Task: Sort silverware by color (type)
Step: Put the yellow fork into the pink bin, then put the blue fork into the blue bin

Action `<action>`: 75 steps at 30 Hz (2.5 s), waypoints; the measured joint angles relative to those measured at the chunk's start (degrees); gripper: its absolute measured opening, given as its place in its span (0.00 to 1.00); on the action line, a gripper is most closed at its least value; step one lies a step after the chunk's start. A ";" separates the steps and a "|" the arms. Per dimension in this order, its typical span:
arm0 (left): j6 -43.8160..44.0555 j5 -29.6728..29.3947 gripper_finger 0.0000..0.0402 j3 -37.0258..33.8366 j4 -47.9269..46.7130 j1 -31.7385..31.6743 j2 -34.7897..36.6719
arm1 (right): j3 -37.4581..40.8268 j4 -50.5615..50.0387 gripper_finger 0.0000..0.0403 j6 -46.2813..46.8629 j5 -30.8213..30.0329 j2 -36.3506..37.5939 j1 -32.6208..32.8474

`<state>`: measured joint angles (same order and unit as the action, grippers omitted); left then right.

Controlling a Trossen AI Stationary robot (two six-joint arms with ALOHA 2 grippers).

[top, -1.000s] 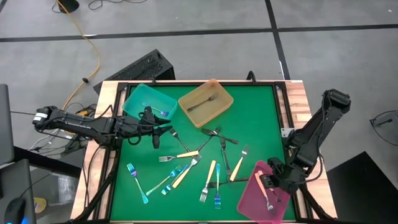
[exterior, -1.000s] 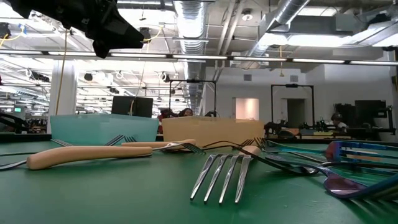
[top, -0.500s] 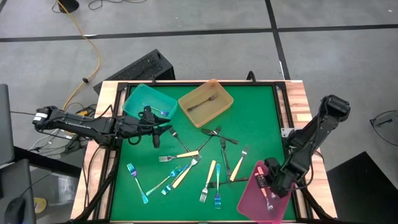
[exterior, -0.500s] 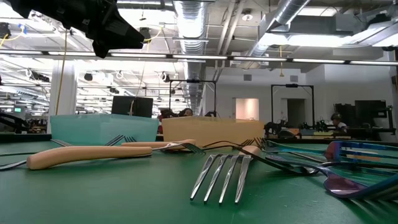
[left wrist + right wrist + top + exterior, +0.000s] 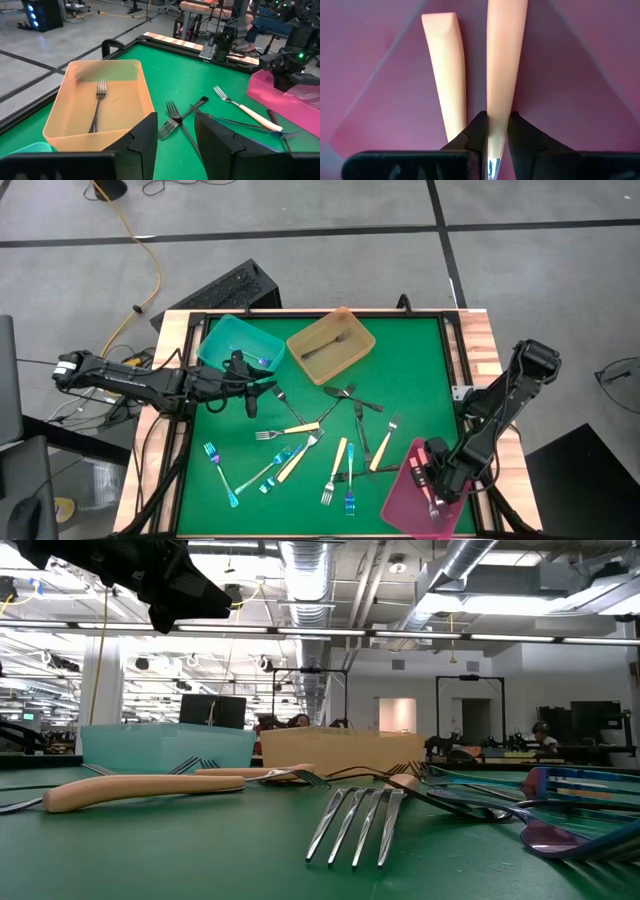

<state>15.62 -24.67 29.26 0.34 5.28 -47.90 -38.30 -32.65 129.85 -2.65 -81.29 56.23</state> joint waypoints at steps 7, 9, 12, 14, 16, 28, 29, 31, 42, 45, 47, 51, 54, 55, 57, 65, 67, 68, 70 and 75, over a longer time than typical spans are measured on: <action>0.04 0.02 0.28 0.00 0.00 0.00 0.00 | 0.07 0.07 0.23 -1.21 0.56 0.06 -0.11; 0.04 0.02 0.28 0.00 0.00 0.00 0.00 | 0.16 -0.09 0.26 -1.58 1.21 0.01 -0.13; 0.04 0.02 0.28 0.00 0.00 0.00 0.00 | 0.22 -0.15 0.30 -2.25 1.35 -0.03 -0.08; 0.04 0.02 0.28 0.00 0.00 -0.01 0.00 | 0.22 -0.15 0.33 -2.25 1.37 -0.03 -0.09; 0.04 0.04 0.28 0.00 0.00 -0.02 0.00 | 0.22 -0.15 0.35 -2.16 1.37 -0.03 -0.09; 0.05 0.04 0.28 0.00 0.00 0.00 0.00 | -0.21 -0.55 0.37 -2.22 1.29 -0.08 -0.09; 0.04 0.04 0.28 0.00 0.00 -0.02 0.00 | -0.54 -0.99 0.37 -2.21 1.28 -0.12 -0.11; 0.04 0.04 0.28 0.00 0.00 -0.01 0.00 | -1.67 -2.54 0.37 -2.21 1.26 -0.16 -0.09; 0.04 0.07 0.28 0.00 0.01 0.00 0.00 | -9.07 -14.67 0.37 -2.34 1.26 -0.14 -0.11; 0.04 0.07 0.28 0.00 0.15 -0.02 0.00 | -11.43 -17.51 0.37 -2.81 1.24 -0.09 -0.23; 0.05 0.04 0.28 0.00 0.41 -0.01 0.00 | -13.01 -19.15 0.37 -4.19 1.23 -0.09 -0.74; 0.04 0.04 0.28 0.00 0.52 -0.02 0.00 | -16.26 -21.98 0.37 -9.58 0.02 -0.07 -3.17; 0.04 0.04 0.28 0.00 0.52 0.00 0.00 | -18.13 -22.75 0.37 -15.69 -1.87 -0.07 -5.87; 0.04 0.04 0.28 0.00 0.52 0.00 0.00 | -18.78 -22.72 0.37 -17.99 -2.45 -0.07 -6.86; 0.05 0.04 0.28 0.00 0.52 -0.01 0.00 | -20.09 -22.60 0.37 -22.52 -3.55 -0.07 -8.93; 0.05 0.07 0.28 0.00 0.50 -0.01 0.00 | -24.85 -22.57 0.37 -40.01 -7.26 -0.03 -17.19; 0.06 0.07 0.28 0.00 0.50 0.00 0.00 | -25.68 -22.42 0.37 -44.30 -8.14 -0.03 -19.17; 0.04 0.09 0.28 0.00 0.48 -0.01 0.00 | -25.95 -22.21 0.37 -46.45 -8.31 -0.01 -20.21; 0.05 0.15 0.28 0.00 0.48 -0.02 0.00 | -26.27 -21.49 0.37 -50.58 -8.38 0.00 -22.36; 0.06 0.17 0.28 0.00 0.46 -0.02 0.00 | -26.27 -17.77 0.37 -61.40 -10.08 0.00 -27.84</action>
<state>15.68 -24.49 29.26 0.80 5.26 -47.90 -64.58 -50.41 68.45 -12.73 -81.30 28.38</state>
